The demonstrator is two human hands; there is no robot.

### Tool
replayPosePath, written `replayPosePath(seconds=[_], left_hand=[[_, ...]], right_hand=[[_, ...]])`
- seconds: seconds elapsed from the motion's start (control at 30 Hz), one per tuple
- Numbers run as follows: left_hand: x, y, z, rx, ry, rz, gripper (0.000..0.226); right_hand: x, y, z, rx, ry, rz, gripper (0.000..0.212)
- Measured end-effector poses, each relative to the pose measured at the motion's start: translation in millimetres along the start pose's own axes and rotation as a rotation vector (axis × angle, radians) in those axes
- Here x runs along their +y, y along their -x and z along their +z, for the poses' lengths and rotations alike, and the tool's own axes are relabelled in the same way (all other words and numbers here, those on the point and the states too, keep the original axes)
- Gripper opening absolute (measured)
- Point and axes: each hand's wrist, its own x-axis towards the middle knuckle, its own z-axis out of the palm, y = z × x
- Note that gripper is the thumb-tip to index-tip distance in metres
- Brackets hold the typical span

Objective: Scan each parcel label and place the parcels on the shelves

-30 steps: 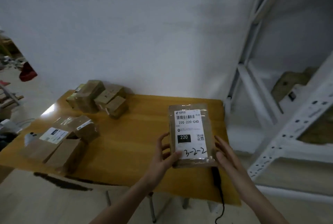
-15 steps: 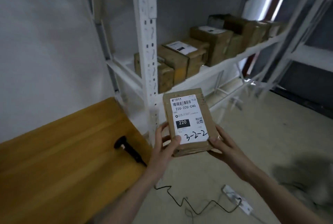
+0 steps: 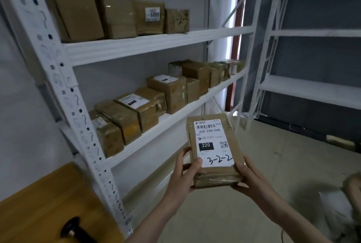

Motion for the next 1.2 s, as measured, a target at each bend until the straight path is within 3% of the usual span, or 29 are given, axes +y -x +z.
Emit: replayPosePath(seconds=[0.23,0.37,0.5,0.67,0.8,0.9,1.0,1.1,1.2], left_hand=[[74.8,-75.5,48.8,0.096,-0.041,0.081,0.028],[127.3,-116.5,65.8,0.171,-0.097,0.116,0.047],[168.3,-154.4,72.6,0.204,-0.114,0.161,0.038],[211.6,-215.6,64.6,0.177,-0.142,0.188,0.052],[238.3,-273.2,55.1,0.132,-0.108,0.214,0.059],[257.4,-315.5,49.5,0.115,-0.032,0.235,0.057],[274.0,-355.1,44.6,0.113,-0.009,0.250,0.056],[292.4,-379.7,37.3,0.145,-0.202,0.296,0.047],[309.0,-388.7,30.0,0.272,-0.555,0.446,0.039]], right_hand=[[-64.8,-89.9,-64.1,-0.106,-0.034,-0.118,0.090],[-113.6,-141.9,-87.1,-0.187,-0.009,-0.166,0.069],[-154.6,-188.6,-95.4,-0.232,0.011,-0.217,0.055],[-196.8,-251.5,-101.4,-0.229,0.014,-0.238,0.060],[-233.0,-305.8,-101.0,-0.149,0.028,-0.280,0.039],[-266.1,-342.6,-97.5,-0.108,0.083,-0.318,0.045],[-296.2,-376.9,-96.7,-0.050,0.158,-0.348,0.031],[-325.9,-403.9,-98.3,-0.026,0.262,-0.376,0.030],[-352.3,-423.9,-94.6,0.019,0.404,-0.392,0.047]])
